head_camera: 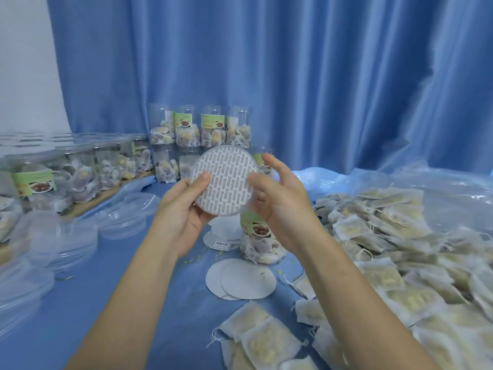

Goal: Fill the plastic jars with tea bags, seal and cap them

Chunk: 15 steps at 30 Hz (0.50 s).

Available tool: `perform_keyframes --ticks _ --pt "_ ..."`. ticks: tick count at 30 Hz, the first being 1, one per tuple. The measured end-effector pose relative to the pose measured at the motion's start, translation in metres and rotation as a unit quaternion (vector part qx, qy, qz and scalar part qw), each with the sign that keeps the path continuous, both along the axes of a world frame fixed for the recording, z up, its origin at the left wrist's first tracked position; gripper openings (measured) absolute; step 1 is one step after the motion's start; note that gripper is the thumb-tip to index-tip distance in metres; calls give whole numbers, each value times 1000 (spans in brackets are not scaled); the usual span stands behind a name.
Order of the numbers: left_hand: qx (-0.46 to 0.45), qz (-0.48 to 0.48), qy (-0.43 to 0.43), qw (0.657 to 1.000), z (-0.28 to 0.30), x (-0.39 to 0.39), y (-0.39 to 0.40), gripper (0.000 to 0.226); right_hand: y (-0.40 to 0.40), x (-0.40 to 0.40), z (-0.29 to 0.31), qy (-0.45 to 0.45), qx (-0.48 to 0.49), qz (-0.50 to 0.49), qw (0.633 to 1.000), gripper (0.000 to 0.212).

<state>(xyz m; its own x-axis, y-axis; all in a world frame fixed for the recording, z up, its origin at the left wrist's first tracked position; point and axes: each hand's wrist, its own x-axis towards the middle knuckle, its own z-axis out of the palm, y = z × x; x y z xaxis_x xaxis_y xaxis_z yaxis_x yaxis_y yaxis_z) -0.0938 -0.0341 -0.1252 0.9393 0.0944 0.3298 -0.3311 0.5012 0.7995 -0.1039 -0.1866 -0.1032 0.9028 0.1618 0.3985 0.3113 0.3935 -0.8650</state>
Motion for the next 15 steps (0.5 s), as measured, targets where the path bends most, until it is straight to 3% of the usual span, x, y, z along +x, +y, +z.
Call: perform_keyframes --ticks 2,4,7,11,14,15 --pt "24 18 -13 999 6 -4 -6 32 -2 -3 1 -112 -162 -113 974 55" --pt "45 65 -33 996 10 -8 -15 17 -1 -1 -4 -209 -297 -183 914 78" --pt "100 136 -78 983 13 -13 -32 16 0 2 -9 -242 -360 -243 868 120" --pt "159 40 -105 981 7 -18 -52 29 -15 5 -9 -278 -367 -353 815 115" --pt "63 -122 -81 987 2 -16 -52 16 -30 7 -10 -271 -370 -378 804 96" --pt "43 -138 -69 987 0 -14 -50 24 -34 9 -12 -259 -379 -391 798 88"
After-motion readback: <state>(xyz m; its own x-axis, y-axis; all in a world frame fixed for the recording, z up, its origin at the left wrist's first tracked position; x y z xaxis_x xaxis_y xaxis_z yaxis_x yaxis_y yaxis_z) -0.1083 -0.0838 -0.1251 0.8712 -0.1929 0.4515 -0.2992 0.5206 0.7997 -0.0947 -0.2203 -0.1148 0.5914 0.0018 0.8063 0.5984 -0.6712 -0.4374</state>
